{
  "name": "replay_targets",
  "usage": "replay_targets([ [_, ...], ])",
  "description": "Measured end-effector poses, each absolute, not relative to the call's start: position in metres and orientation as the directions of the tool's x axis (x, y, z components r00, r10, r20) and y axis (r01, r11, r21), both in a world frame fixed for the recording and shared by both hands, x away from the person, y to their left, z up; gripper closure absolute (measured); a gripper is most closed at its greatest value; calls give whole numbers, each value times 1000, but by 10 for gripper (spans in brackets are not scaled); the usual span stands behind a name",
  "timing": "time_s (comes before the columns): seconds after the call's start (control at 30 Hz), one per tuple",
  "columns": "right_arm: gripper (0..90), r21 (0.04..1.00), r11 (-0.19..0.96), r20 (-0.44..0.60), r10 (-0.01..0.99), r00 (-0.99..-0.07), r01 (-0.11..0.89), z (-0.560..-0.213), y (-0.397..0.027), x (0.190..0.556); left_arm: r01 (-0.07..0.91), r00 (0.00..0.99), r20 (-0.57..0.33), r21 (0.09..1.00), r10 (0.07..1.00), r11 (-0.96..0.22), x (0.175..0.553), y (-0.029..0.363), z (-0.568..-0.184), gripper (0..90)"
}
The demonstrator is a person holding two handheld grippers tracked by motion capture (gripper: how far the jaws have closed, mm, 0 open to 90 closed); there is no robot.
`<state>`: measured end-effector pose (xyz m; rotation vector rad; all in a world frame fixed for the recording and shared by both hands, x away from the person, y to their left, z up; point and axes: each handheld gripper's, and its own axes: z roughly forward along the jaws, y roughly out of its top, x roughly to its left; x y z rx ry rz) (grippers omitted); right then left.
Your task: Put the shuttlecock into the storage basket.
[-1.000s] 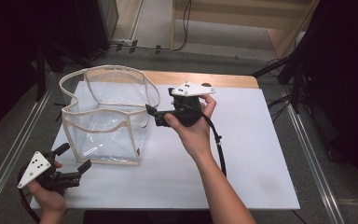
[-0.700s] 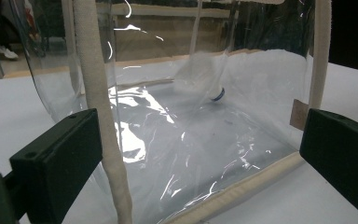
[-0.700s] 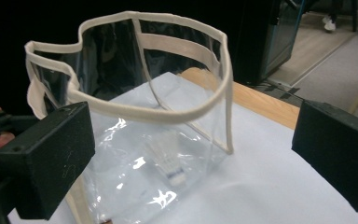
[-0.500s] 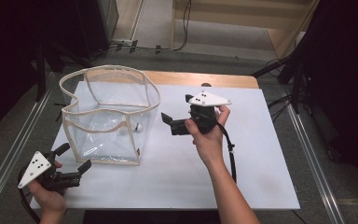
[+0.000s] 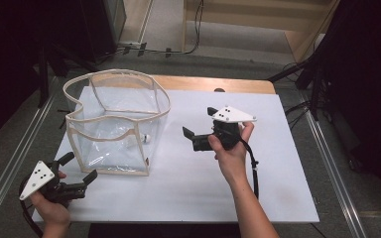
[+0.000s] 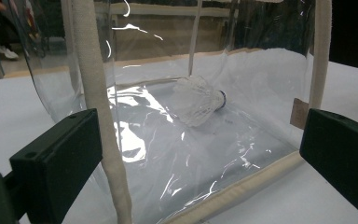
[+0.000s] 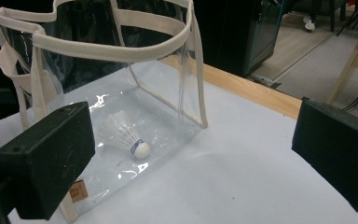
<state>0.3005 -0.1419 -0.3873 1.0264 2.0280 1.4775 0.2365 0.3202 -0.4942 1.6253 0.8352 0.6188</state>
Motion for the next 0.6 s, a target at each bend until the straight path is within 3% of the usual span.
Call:
replay_targets([
  [0.6, 0, 932, 179, 67, 770, -634, 315, -409, -159, 290, 192, 608, -40, 976, 793, -99, 236, 320, -494, 0],
])
